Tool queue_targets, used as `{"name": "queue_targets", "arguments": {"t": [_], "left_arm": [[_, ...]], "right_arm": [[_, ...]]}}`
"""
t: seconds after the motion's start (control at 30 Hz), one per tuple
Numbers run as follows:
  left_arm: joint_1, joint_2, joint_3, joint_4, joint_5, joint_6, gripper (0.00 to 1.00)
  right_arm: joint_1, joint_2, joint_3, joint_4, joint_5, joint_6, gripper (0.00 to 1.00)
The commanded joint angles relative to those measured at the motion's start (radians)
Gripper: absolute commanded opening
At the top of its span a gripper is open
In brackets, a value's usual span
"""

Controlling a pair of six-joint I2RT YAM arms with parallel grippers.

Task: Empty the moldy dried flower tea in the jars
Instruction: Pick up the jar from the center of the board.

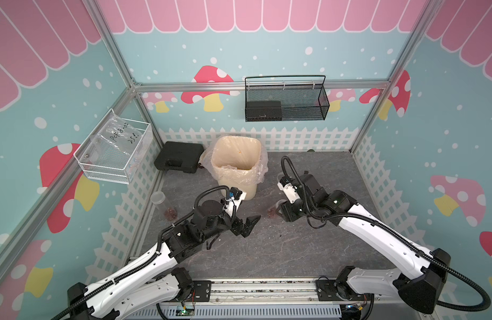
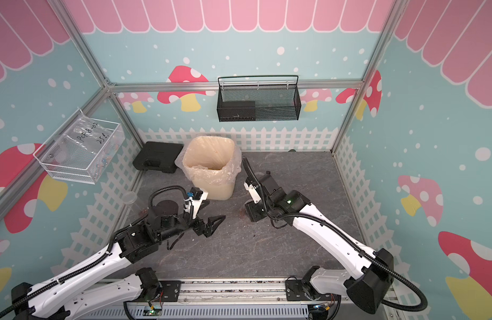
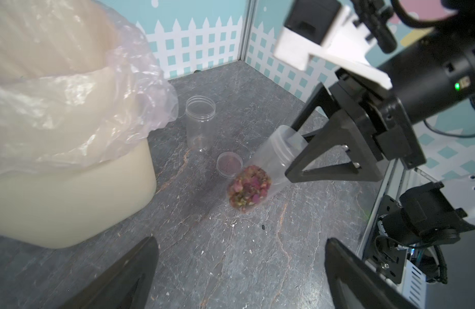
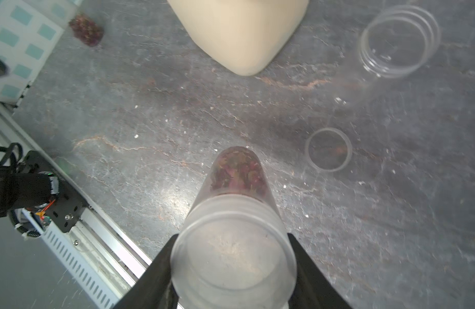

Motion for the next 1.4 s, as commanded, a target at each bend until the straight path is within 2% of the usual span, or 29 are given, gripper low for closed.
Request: {"name": "queue_targets", "arguments": {"t": [0.0, 0.13, 0.2, 0.47, 0.67, 0.83, 1.07, 1.37], "left_arm": [[-0.05, 0.009, -0.032, 0.159, -0.032, 0.181, 0.99], [-0.08, -0.013, -0.171, 0.393, -0.005, 0.287, 0.99], [-0.08, -0.018, -0.215, 0.446, 0.014, 0.324, 0.99], [-0.08, -0.014, -0.308, 0.499, -0.005, 0.439, 0.99], [-0.08, 0.032, -0.335, 0.541, -0.073, 0.451, 0.99], [-0.08, 0.078, -0.354, 0.61, -0.096, 0.451, 0.98], [-0.08, 0.112, -0.368, 0.633, -0.064, 0.48, 0.82], [-0.08, 0.115, -0.407, 0.673, -0.042, 0.555, 0.79]], "right_arm": [[0.009, 0.033, 0.048, 0.028, -0.115, -0.118, 0.25], [0.009, 0.068, 0.075, 0.038, -0.171, -0.164, 0.25], [0.007, 0.074, 0.077, 0.048, -0.206, -0.179, 0.24], [0.007, 0.081, 0.078, 0.057, -0.327, -0.243, 0.22], [0.009, 0.063, 0.054, 0.058, -0.382, -0.261, 0.21], [0.008, 0.027, 0.016, 0.077, -0.373, -0.267, 0.2], [0.009, 0.003, -0.013, 0.085, -0.385, -0.262, 0.19], [0.008, -0.006, -0.018, 0.081, -0.42, -0.263, 0.17]]}}
